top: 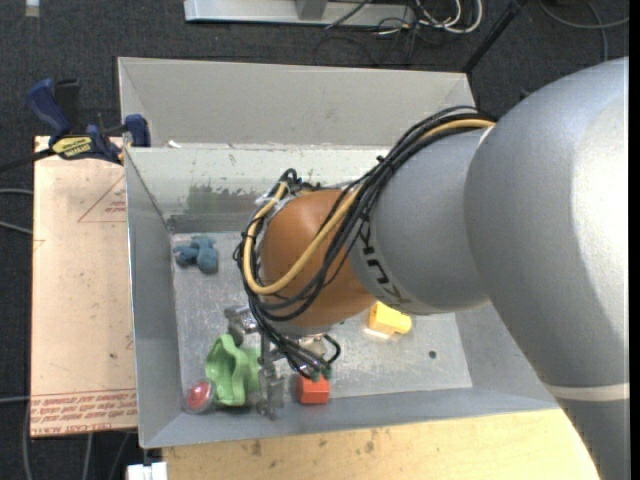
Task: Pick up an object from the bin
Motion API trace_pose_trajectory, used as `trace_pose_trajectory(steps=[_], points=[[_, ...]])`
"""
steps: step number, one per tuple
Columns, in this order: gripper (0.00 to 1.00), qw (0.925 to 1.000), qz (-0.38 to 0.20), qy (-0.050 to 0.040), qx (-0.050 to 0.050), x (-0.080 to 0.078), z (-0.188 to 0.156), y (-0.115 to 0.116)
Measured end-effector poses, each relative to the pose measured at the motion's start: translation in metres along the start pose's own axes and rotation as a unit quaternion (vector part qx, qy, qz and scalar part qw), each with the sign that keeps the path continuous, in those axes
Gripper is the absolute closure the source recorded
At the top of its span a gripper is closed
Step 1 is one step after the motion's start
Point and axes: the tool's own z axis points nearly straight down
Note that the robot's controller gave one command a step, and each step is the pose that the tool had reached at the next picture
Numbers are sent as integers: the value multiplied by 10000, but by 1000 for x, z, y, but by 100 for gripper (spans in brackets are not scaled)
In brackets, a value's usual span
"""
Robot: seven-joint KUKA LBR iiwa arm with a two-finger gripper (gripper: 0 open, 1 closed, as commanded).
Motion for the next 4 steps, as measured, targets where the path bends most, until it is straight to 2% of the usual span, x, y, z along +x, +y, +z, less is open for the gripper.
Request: trace_pose_trajectory(steps=[1, 2, 3, 4], points=[[0, 9999, -129, 6, 4, 2, -1, 0], [0, 9981, -606, -69, 10, -3, 28, -1], [0, 9982, -588, -107, 5, -6, 27, -1], [100, 9982, -589, -81, 0, -4, 29, -1]])
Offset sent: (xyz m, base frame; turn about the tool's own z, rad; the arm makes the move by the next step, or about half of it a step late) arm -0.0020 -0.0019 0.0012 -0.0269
